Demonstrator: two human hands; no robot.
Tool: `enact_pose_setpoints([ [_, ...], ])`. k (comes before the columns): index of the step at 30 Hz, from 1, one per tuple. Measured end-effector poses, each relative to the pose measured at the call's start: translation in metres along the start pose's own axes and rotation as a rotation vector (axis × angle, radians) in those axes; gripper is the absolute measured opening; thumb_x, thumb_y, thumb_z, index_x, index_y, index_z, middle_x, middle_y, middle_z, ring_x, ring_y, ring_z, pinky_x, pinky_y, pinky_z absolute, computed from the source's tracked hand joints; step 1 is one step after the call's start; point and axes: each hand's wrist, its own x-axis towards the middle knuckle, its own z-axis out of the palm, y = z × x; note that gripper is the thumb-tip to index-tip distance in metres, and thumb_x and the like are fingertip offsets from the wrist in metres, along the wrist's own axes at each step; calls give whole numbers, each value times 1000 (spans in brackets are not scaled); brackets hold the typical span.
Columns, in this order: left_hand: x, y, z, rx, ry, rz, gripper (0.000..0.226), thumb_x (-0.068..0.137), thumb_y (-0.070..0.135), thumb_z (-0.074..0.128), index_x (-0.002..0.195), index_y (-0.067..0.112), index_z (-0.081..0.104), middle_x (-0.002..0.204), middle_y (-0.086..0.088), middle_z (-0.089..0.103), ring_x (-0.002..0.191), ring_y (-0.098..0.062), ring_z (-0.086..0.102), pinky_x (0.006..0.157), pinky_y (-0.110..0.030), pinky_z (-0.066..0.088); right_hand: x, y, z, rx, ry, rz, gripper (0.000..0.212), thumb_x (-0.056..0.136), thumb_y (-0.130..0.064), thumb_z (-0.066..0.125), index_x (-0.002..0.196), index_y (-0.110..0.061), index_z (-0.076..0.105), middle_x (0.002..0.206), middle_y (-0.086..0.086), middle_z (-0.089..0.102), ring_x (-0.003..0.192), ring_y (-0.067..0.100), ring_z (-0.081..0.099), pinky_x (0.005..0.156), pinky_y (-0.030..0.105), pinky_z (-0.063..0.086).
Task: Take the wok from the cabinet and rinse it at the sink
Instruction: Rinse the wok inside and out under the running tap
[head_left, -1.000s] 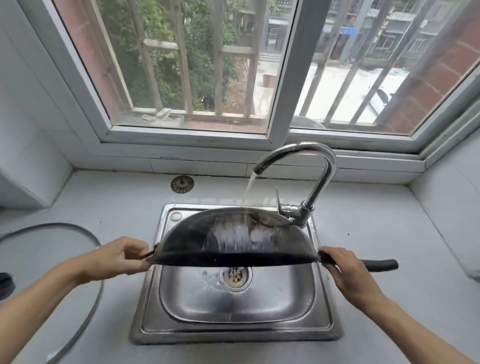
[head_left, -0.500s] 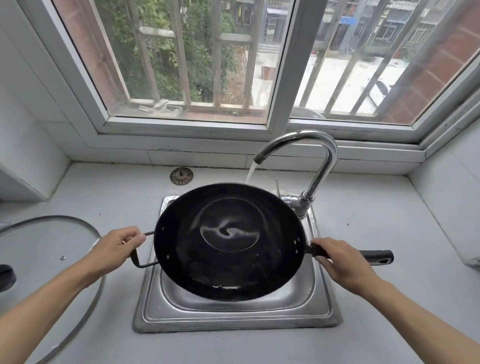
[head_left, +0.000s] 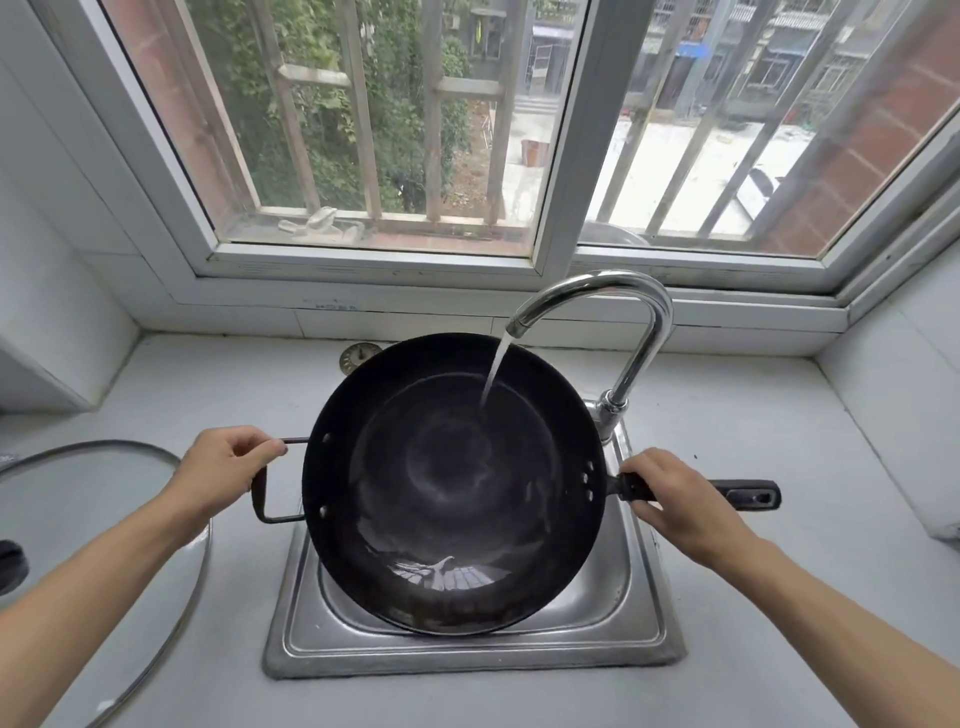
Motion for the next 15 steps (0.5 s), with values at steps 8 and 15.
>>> enact_pose_setpoints([
  [8,-1,5,3,-116,55,-79,8,81,-1,74,87,3,72,79,-18,67,68,-25,54,63,-32,46,4,10,12,-77,25,-67,42,69,-4,80,106,-14,62,101,4,57,89,27,57,73,42,53],
  [15,0,-16,13,-91,102,-195,11,78,1,77,85,2,69,76,-19,68,62,-26,57,68,-34,48,-4,9,34,-26,-54,-28,40,75,-9,75,109,-22,57,102,-4,55,94,20,52,80,34,48],
])
